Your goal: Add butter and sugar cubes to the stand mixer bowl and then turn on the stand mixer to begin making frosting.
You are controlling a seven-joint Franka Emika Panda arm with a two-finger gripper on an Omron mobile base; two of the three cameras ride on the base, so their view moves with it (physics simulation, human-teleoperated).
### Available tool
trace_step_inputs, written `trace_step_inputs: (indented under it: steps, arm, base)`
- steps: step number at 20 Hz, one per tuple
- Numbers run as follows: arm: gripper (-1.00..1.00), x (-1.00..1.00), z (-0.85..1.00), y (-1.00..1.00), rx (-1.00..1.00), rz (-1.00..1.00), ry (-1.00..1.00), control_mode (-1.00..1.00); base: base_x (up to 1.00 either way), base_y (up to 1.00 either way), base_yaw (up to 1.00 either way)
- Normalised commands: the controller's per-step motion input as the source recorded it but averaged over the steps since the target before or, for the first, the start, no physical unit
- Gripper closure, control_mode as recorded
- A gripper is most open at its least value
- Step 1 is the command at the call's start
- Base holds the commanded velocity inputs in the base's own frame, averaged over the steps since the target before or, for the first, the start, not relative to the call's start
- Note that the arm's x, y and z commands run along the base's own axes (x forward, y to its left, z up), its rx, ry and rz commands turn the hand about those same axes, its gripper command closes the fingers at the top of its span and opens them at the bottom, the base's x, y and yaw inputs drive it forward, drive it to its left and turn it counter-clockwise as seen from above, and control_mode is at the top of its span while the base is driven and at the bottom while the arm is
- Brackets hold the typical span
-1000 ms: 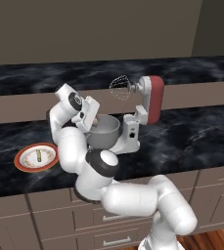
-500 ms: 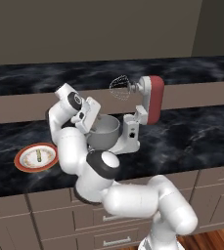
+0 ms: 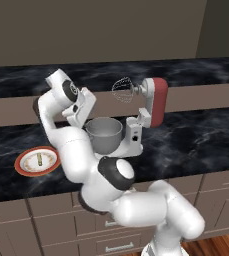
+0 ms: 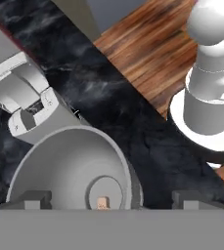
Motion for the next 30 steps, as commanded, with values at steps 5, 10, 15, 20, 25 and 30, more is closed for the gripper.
trace_step_inputs:
  steps: [5, 10, 15, 20, 25, 30]
  arm:
    - [-1.00, -0.73, 0.59, 0.42, 0.09, 0.34, 0.00, -1.00]
    - [-1.00, -0.46, 0.07, 0.52, 0.11, 0.67, 0.16, -1.00]
    - [-1.00, -0.20, 0.00, 0.49, 0.15, 0.81, 0.26, -1.00]
    - [-1.00, -0.06, -0.03, 0.34, 0.11, 0.79, 0.16, -1.00]
    - [-1.00, 0.17, -0.29, 0.41, 0.02, 0.75, 0.14, -1.00]
    - [-1.00, 0.25, -0.30, 0.41, -0.02, 0.43, 0.09, -1.00]
  base:
    - [0.00, 0.00, 0.00]
    - [0.00, 0.00, 0.00]
    - [0.00, 0.00, 0.00]
    - [0.00, 0.00, 0.00]
    - [0.00, 0.00, 0.00]
    - [0.00, 0.00, 0.00]
